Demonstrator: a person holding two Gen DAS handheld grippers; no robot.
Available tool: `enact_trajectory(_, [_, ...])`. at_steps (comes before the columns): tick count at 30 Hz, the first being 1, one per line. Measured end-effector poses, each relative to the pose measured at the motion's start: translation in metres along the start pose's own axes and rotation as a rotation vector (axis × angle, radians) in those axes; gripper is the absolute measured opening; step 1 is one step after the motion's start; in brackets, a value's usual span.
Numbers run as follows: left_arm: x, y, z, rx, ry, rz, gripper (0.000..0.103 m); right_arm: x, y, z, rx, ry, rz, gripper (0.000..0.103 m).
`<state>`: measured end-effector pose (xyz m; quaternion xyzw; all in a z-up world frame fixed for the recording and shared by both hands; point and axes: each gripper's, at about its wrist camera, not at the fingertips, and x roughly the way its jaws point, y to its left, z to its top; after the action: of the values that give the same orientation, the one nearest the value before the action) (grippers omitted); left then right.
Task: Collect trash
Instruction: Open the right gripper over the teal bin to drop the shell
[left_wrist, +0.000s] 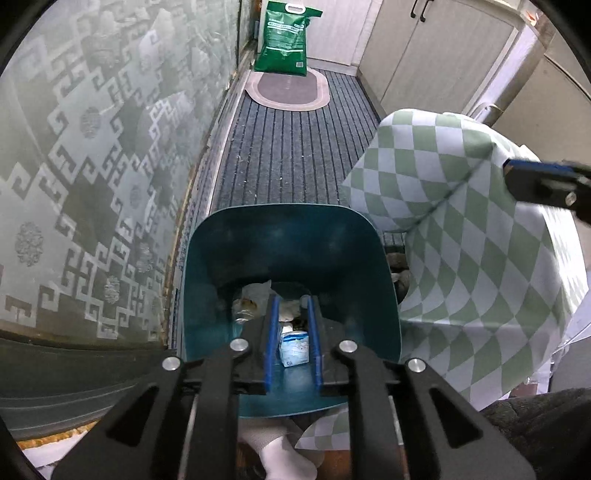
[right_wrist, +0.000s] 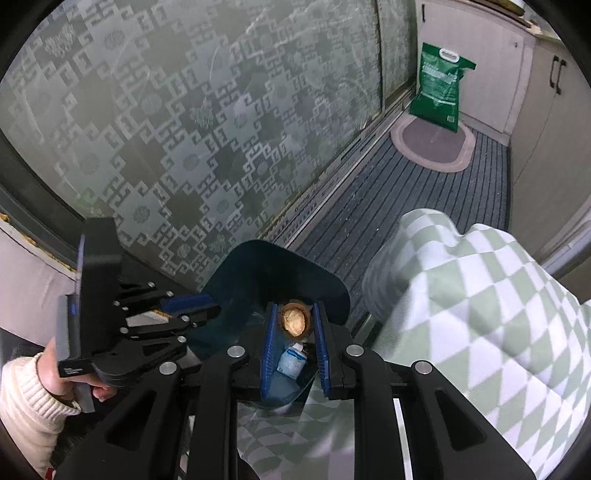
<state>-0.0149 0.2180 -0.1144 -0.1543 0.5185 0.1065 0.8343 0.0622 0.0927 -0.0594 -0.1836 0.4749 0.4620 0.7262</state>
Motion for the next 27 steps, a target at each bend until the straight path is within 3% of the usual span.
enact_trajectory(9, [-0.020,0.006,0.001,0.014,-0.054,-0.004,0.033,0.038,0.016,-0.001,-0.047,0.118,-0.012,0.019])
enact_trajectory(11, [-0.024,0.005,0.002,0.022,-0.065,-0.002,0.041,0.047,0.019,-0.002,-0.057,0.142,-0.023,0.019])
enact_trajectory(16, [-0.034,-0.002,-0.004,0.055,-0.090,0.001,0.046,0.059,0.023,-0.005,-0.067,0.179,-0.034,0.020])
enact_trajectory(20, [-0.040,-0.012,-0.012,0.075,-0.112,0.002,0.057,0.059,0.023,-0.003,-0.062,0.176,-0.034,0.021])
enact_trajectory(22, [-0.042,-0.019,-0.018,0.087,-0.128,0.000,0.060,0.055,0.023,-0.004,-0.058,0.167,-0.026,0.033])
enact_trajectory(27, [-0.047,-0.030,-0.033,0.104,-0.181,0.005,0.063,0.034,0.024,-0.004,-0.048,0.098,-0.026,0.034])
